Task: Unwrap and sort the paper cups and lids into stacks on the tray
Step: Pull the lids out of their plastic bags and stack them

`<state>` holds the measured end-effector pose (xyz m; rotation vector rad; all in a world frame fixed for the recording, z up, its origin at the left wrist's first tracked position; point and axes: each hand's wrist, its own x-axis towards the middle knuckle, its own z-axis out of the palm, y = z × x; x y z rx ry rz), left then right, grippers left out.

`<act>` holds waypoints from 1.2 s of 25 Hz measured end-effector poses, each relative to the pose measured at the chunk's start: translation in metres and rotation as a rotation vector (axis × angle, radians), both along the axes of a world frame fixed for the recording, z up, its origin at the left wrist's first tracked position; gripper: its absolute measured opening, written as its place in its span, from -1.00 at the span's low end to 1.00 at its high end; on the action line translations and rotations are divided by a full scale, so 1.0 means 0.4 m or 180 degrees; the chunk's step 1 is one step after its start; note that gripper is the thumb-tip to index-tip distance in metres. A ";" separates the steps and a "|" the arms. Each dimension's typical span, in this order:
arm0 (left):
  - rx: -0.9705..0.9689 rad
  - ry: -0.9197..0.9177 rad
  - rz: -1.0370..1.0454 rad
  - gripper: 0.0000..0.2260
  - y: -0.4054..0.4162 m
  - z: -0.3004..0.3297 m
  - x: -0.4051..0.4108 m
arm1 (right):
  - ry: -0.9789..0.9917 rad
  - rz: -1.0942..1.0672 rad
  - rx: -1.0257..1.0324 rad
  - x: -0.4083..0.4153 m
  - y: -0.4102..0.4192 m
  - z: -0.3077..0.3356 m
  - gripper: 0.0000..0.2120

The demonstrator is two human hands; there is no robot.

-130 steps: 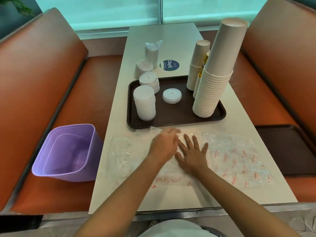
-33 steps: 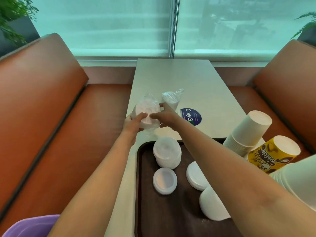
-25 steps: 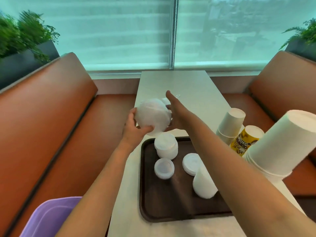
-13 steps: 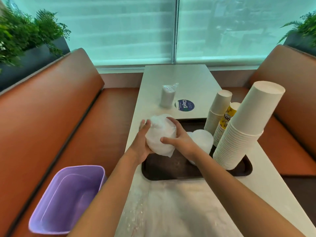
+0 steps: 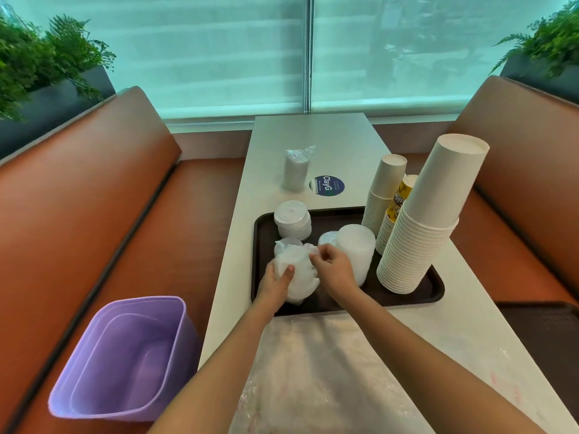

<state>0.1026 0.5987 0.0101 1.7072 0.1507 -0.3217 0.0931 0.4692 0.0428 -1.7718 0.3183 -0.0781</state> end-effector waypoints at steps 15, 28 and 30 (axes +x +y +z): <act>-0.0052 0.0355 0.0157 -0.80 -0.036 0.100 -0.002 | 0.0349 0.0356 0.0678 -0.029 0.032 0.005 -0.78; 0.3445 -0.1253 -0.0400 -0.78 0.051 0.166 -0.002 | 0.0461 0.0910 -0.2915 -0.030 0.001 0.041 -0.61; 0.3369 -0.2252 0.0018 -0.81 0.025 0.163 -0.015 | 0.0521 0.1084 -0.2663 -0.028 0.003 0.034 -0.48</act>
